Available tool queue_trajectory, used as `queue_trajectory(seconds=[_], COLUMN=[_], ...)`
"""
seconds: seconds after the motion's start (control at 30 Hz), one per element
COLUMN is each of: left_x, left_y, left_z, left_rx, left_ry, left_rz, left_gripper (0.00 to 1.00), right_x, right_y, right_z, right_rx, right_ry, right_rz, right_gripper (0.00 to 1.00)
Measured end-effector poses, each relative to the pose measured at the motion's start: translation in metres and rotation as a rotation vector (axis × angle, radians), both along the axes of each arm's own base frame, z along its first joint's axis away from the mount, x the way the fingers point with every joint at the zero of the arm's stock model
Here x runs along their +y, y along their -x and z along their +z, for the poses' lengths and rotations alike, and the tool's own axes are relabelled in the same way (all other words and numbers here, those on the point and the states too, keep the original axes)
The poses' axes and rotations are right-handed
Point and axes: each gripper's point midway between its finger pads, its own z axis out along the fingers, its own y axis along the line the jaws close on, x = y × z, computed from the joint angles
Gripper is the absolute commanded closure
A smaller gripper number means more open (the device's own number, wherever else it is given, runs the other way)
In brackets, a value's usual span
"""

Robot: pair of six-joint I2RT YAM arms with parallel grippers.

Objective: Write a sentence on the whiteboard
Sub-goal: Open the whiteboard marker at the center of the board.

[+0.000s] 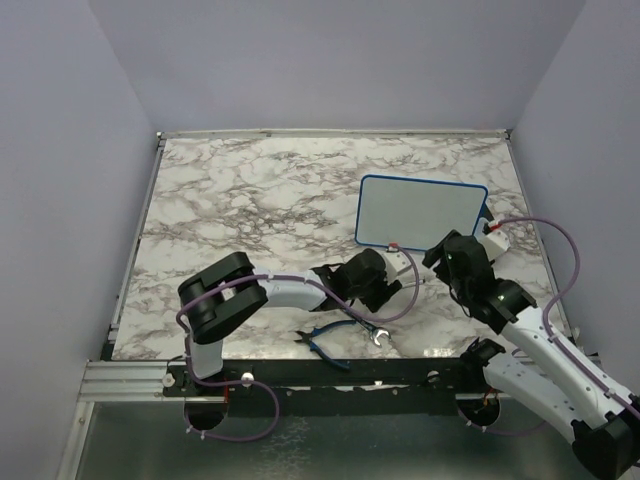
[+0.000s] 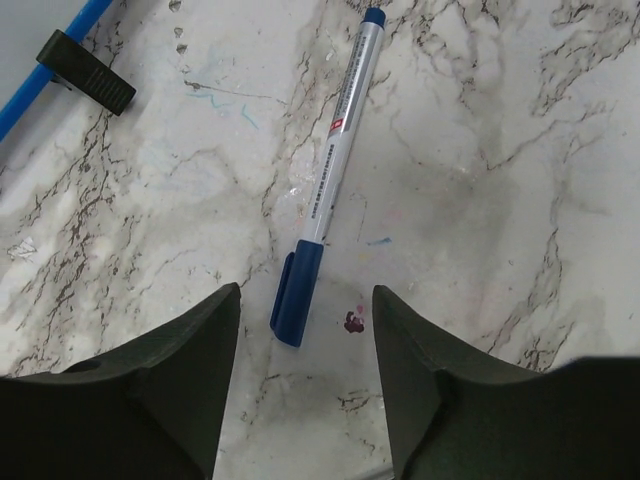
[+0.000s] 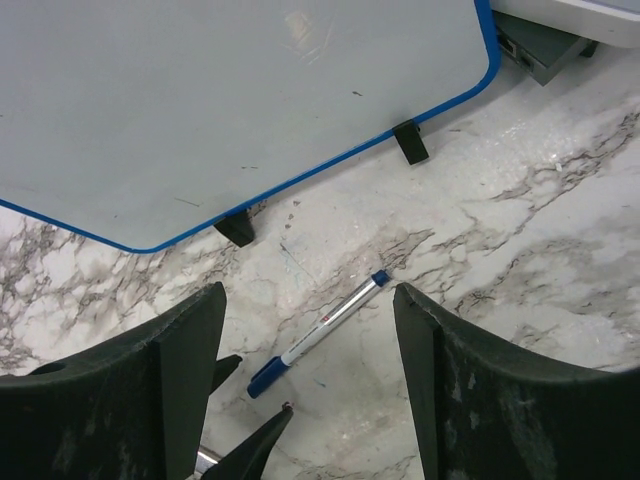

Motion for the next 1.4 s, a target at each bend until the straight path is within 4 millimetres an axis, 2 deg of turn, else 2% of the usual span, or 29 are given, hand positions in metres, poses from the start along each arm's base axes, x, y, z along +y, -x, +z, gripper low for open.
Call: queue_trajectory(seconds=[0.23,0.37,0.6,0.8,0.97,1.07,1.27,1.4], left_x=[0.002,0.002,-0.001,-0.002,0.020,0.028,0.034,0.049], left_y=[-0.007,-0.011,-0.014,-0.006,0.006,0.009,0.012,0.010], left_z=[-0.012,-0.012,-0.013,-0.013,-0.009,0.013,0.101,0.136], left_rx=[-0.041,-0.071,-0.128,-0.168,-0.158,-0.165,-0.259,-0.301], left_ry=[-0.060,-0.081,-0.117,-0.145,-0.175,-0.165,-0.059,-0.025], left_rz=[-0.015,-0.023,-0.048,-0.081,-0.087,-0.079,-0.095,-0.126], left_gripper=[0.61,0.69,1.00,1.00,1.00,1.00,1.00,1.00], right_x=[-0.004,-0.005,-0.005,-0.008,-0.006,-0.004,-0.005,0.010], right_y=[0.003,0.003,0.004,0.004,0.001,-0.004,-0.030,-0.043], right_z=[0.003,0.003,0.004,0.005,0.008,0.020,0.062,0.078], right_rx=[-0.008,-0.009,-0.012,-0.016,-0.004,-0.016,-0.054,-0.067], right_ry=[0.011,0.011,0.012,0.024,0.048,0.061,0.026,-0.046], right_rz=[-0.004,-0.005,-0.006,-0.010,0.004,0.041,0.138,0.309], right_gripper=[0.28,0.28,0.28,0.28,0.30,0.30,0.33,0.31])
